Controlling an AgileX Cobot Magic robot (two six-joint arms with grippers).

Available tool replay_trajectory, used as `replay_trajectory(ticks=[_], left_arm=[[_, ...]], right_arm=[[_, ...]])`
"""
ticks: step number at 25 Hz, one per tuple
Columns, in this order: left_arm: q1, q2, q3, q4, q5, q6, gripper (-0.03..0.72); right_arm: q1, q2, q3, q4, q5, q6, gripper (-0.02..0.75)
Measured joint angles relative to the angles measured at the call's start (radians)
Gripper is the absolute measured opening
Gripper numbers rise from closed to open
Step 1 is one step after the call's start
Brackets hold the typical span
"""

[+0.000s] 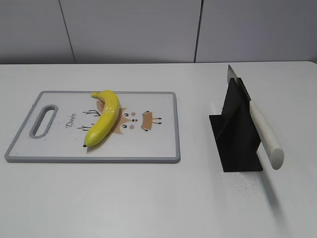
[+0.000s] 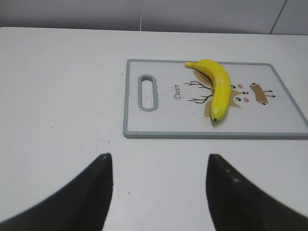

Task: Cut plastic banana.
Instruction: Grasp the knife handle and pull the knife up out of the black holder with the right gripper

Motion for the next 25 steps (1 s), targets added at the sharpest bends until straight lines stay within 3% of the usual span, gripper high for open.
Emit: replay_trajectory(ticks=[6,11,25], left_arm=[[0.0,0.0,0.0,0.0,0.0,0.0,0.592],[0.0,0.0,0.0,0.0,0.0,0.0,0.591],[0.0,0.0,0.0,0.0,0.0,0.0,0.591]], right_arm=[[0.0,0.01,-0.012,0.0,0.012,0.006,0.579],[0.0,0.159,-0.058,0.007,0.091,0.015,0.579],[0.0,0.68,-0.338,0.215,0.248,0.017,0.579]])
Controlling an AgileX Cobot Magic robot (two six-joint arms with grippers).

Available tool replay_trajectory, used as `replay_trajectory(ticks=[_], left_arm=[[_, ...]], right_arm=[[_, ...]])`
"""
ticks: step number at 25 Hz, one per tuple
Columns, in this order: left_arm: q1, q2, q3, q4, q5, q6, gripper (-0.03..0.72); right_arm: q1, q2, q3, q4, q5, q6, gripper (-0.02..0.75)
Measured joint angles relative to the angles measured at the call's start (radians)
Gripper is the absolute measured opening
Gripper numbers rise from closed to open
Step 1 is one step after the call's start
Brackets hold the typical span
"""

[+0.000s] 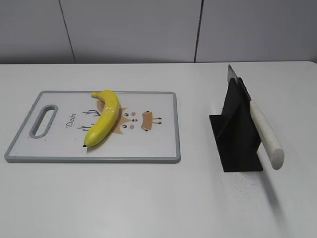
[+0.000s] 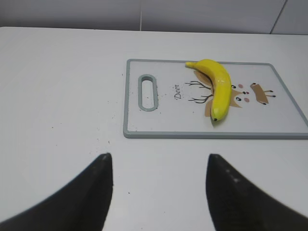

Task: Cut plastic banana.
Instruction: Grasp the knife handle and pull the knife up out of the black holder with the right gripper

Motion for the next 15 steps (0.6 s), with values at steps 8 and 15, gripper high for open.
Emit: replay_trajectory(ticks=[8,15], left_arm=[[0.0,0.0,0.0,0.0,0.0,0.0,0.591],[0.0,0.0,0.0,0.0,0.0,0.0,0.591]], right_arm=[[0.001,0.296,-0.189,0.092,0.004,-0.035,0.567],[0.113,0.56,-0.351,0.109,0.003,-0.038,0.513]])
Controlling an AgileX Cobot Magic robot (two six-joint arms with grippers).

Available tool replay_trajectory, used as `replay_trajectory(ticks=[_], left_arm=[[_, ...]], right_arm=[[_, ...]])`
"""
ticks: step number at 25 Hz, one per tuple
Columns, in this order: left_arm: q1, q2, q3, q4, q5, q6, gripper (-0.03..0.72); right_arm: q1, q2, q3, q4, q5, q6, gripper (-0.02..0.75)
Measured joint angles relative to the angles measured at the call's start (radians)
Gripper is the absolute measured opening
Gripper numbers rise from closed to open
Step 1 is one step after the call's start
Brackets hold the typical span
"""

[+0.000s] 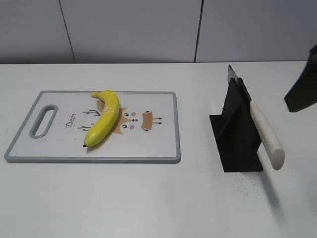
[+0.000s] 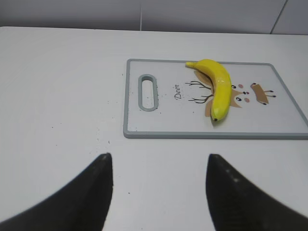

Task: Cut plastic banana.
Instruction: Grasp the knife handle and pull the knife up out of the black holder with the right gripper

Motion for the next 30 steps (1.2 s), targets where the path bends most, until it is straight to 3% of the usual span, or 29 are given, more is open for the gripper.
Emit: replay_trajectory(ticks=[7,19,25,30], left_arm=[[0.0,0.0,0.0,0.0,0.0,0.0,0.591],[0.0,0.0,0.0,0.001,0.0,0.0,0.591],[0.0,0.0,0.0,0.001,0.0,0.0,0.591],[0.0,0.0,0.0,0.001,0.0,0.0,0.591]], right_arm=[[0.114,0.204,-0.027,-0.138,-0.029,0.111,0.506],[0.118,0.391,0.062,-0.171,-0.191,0.201,0.499],[0.118,0.391,0.082,-0.17,-0.227,0.219,0.424],[0.118,0.391,0.083,-0.143,-0.223,0.221,0.282]])
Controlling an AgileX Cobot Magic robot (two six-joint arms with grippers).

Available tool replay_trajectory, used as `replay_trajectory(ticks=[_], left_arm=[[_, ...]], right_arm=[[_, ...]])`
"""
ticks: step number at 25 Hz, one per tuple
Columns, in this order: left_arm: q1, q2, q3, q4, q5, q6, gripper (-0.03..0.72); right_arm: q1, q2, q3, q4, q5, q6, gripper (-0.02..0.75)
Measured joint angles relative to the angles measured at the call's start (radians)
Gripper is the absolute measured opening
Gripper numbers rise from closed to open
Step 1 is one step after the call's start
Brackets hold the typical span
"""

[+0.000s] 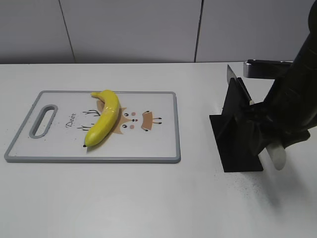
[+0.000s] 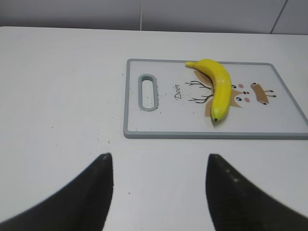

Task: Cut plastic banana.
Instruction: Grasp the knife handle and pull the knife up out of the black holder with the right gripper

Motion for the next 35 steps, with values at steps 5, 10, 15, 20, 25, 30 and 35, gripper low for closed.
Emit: replay_trajectory(ticks=[5,10,15,20,25,30,35], left_arm=[[0.0,0.0,0.0,0.0,0.0,0.0,0.587],[0.0,0.0,0.0,0.0,0.0,0.0,0.586],[0.0,0.0,0.0,0.0,0.0,0.0,0.585],[0.0,0.0,0.0,0.0,0.0,0.0,0.585],[0.0,0.0,0.0,0.0,0.0,0.0,0.585],[0.0,0.0,0.0,0.0,0.0,0.0,0.585],[0.0,0.0,0.0,0.0,0.0,0.0,0.585]], right_arm=[[0.0,0.0,0.0,0.027,0.008,0.003,0.192],[0.0,0.0,0.0,0.027,0.028,0.003,0.19],[0.0,-0.027,-0.024,0.025,0.069,0.004,0.189],[0.0,-0.054,-0.088,0.014,0.133,0.014,0.188],[0.0,-0.054,-0.139,-0.023,0.172,0.026,0.187],[0.0,-0.054,-0.195,-0.046,0.211,0.032,0.183],[0.0,-0.054,-0.295,-0.052,0.232,0.037,0.183]])
